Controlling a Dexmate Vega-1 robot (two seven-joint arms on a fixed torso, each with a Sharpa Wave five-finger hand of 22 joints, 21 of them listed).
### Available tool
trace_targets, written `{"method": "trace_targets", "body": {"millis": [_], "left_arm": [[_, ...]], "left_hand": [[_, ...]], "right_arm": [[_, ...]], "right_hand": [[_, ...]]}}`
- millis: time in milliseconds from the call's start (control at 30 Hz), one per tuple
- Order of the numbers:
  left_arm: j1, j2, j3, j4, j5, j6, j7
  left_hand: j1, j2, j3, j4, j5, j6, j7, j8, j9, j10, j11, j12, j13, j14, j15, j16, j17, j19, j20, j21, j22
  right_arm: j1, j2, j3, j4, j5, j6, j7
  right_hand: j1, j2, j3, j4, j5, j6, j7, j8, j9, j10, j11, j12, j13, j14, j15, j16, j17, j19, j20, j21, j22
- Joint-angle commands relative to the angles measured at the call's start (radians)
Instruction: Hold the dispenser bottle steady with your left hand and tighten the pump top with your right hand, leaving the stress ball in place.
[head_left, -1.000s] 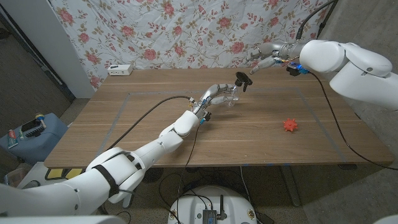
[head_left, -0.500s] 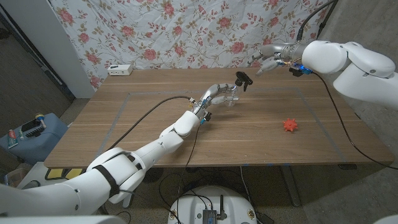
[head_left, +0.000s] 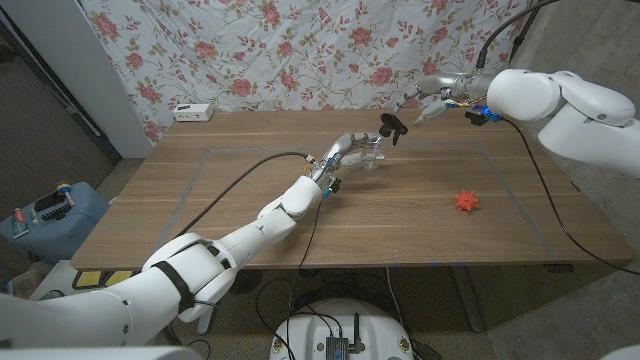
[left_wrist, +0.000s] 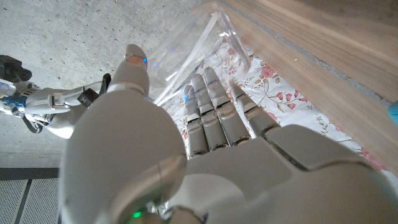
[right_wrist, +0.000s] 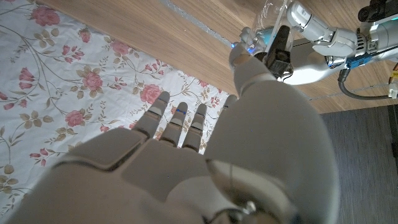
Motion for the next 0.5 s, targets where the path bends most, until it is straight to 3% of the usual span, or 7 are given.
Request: {"method": "trace_targets", "body": {"millis": [33, 333, 500], "left_arm": [[-0.020, -0.015, 0.009, 0.034, -0.001, -0.008, -0.005], [-0.028, -0.020, 0.014, 0.048, -0.006, -0.009, -0.010], [-0.034, -0.023, 0.015, 0.056, -0.008, -0.010, -0.012]], "left_hand": [[-0.053, 0.064, 0.066, 0.060, 0.008, 0.124, -0.037, 0.002, 0.003, 0.011, 0.001, 0.005, 0.006, 0.008, -0.066, 0.004, 0.000, 0.008, -0.117, 0.000, 0.002], [-0.055, 0.063, 0.067, 0.060, 0.008, 0.126, -0.036, 0.002, 0.003, 0.013, -0.001, 0.006, 0.007, 0.007, -0.064, 0.004, 0.000, 0.009, -0.117, 0.000, 0.002], [-0.056, 0.064, 0.068, 0.060, 0.008, 0.125, -0.038, 0.002, 0.003, 0.012, -0.002, 0.005, 0.006, 0.008, -0.064, 0.004, 0.000, 0.009, -0.115, 0.000, 0.002]], "right_arm": [[-0.038, 0.015, 0.036, 0.038, 0.039, 0.079, -0.048], [-0.046, 0.024, 0.048, 0.060, 0.062, 0.118, -0.062], [-0.042, 0.032, 0.044, 0.070, 0.065, 0.120, -0.062]], "right_hand": [[0.031, -0.005, 0.013, 0.003, 0.009, 0.016, 0.002, 0.011, 0.003, 0.000, -0.014, 0.006, 0.001, -0.006, -0.009, 0.004, 0.003, 0.004, -0.018, 0.006, 0.003], [0.069, -0.010, 0.013, 0.011, 0.011, 0.043, 0.002, 0.017, 0.003, -0.006, -0.041, 0.008, 0.002, -0.016, -0.014, 0.005, 0.005, 0.004, -0.030, 0.006, 0.004], [0.076, -0.011, 0.011, 0.014, 0.011, 0.053, 0.002, 0.020, 0.003, -0.009, -0.043, 0.008, 0.002, -0.021, -0.022, 0.005, 0.005, 0.003, -0.031, 0.005, 0.004]]}}
